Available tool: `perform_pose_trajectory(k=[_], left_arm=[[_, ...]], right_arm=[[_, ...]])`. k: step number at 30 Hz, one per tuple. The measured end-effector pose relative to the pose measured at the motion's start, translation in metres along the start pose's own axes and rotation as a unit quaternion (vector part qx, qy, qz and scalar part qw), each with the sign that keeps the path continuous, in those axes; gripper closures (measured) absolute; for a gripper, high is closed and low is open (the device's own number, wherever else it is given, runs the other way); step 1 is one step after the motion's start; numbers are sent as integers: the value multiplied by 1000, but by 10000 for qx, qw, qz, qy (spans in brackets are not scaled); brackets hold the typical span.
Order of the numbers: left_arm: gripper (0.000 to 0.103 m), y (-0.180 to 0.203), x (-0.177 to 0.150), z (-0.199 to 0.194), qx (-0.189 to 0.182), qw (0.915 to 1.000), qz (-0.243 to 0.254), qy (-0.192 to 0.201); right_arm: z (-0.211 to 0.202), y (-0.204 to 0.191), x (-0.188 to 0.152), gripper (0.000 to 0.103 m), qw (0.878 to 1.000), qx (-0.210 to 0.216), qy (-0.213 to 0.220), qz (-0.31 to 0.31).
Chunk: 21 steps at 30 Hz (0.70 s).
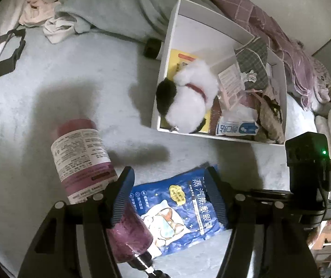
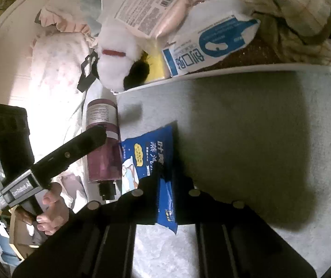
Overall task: Organize soft objects
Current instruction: 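Lower the right gripper to the blue printed packet and grasp its edge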
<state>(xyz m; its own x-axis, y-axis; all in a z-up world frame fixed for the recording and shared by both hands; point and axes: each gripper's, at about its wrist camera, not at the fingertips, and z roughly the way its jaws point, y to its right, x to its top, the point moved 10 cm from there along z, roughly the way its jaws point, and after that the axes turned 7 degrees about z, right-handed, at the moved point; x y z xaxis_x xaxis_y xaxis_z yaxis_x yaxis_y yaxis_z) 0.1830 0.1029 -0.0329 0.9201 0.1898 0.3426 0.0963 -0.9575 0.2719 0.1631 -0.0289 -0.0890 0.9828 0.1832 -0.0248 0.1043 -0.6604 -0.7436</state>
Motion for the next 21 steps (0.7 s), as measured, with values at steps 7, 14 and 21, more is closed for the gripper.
perform_pose_trajectory(k=[7, 14, 21], left_arm=[[40, 13, -2, -1, -57, 9999, 87, 30], [85, 56, -7, 11, -239, 9974, 676, -55], [86, 58, -18, 64, 414, 9925, 949, -654]], right_arm=[[-45, 11, 8, 98, 9964, -546, 638, -95], [-89, 33, 20, 98, 9892, -808, 1214, 169], [-80, 47, 23, 93, 9924, -635, 1022, 245]])
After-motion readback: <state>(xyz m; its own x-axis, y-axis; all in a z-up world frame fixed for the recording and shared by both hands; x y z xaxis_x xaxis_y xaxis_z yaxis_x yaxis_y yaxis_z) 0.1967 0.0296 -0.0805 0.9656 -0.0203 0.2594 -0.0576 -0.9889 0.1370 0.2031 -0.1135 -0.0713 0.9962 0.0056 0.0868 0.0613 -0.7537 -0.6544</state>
